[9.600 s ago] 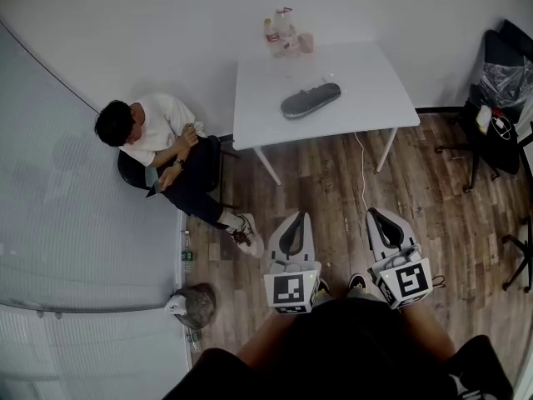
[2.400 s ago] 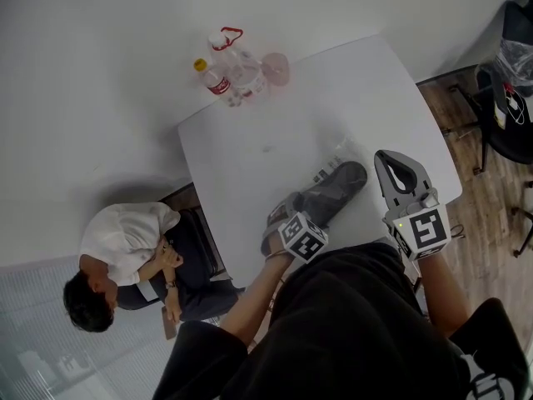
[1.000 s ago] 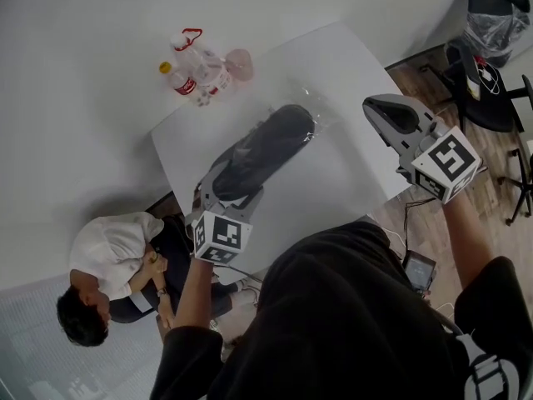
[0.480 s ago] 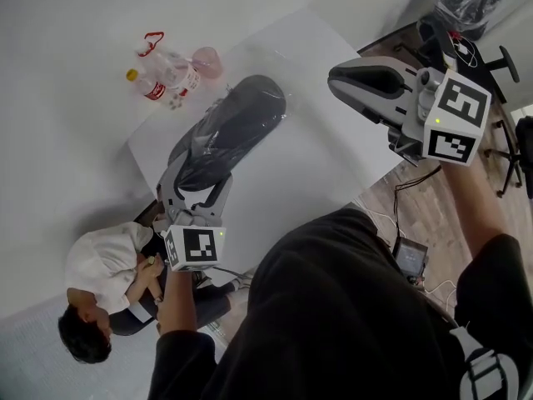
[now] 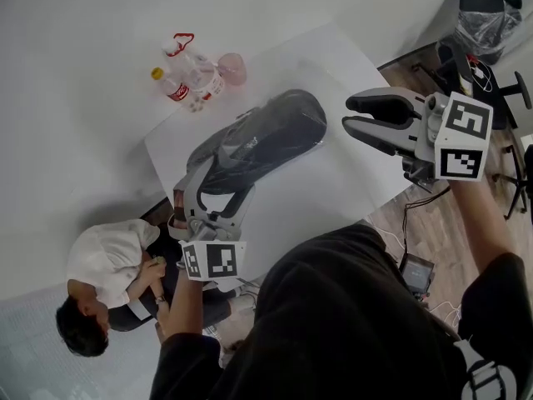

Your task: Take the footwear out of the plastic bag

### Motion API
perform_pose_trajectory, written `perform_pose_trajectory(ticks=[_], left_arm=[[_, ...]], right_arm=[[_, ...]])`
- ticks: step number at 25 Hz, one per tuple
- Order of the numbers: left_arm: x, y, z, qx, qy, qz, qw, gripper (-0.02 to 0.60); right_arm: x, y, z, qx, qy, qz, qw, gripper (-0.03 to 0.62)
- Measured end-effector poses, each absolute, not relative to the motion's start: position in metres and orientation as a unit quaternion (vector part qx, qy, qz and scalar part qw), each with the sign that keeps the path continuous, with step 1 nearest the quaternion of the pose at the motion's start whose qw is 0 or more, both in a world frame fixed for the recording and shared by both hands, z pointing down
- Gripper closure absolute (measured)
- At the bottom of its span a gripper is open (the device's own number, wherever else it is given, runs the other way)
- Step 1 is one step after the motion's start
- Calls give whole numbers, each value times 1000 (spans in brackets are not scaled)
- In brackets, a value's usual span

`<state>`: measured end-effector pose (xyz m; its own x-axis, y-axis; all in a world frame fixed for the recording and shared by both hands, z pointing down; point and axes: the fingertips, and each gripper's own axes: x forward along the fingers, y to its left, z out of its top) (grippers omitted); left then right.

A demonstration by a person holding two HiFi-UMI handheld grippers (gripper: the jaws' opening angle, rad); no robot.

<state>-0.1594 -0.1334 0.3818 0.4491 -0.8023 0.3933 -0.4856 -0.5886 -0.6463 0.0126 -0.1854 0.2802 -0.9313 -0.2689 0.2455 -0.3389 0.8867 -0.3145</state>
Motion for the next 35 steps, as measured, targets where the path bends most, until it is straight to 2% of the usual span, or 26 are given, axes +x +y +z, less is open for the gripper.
perform_pose_trajectory(ticks=[7,11,15,20,26,31,35], left_arm=[[-160,-133,387,-804,379,-357,287,202],[-156,-130,386,-800,372,-359,306,202],[-148,-126,380,-794,370,-361,321,202],[-145,-120,373,-788,371,-354,340,204],[-151,-111,378,-780,368,-345,371,206],[-148,-111,371,-774,364,-340,391,209],[-150,-108,376,-778,360,-338,389,209]], right_arm=[[5,-187,307,150,-949,213,176,462],[-1,-189,315,148,-941,238,190,460],[2,-185,321,138,-934,254,211,398],[-1,-183,329,137,-927,248,245,382],[-11,-166,327,120,-931,235,253,382],[-11,-178,334,129,-923,216,293,382],[-20,-165,330,93,-926,240,275,384]])
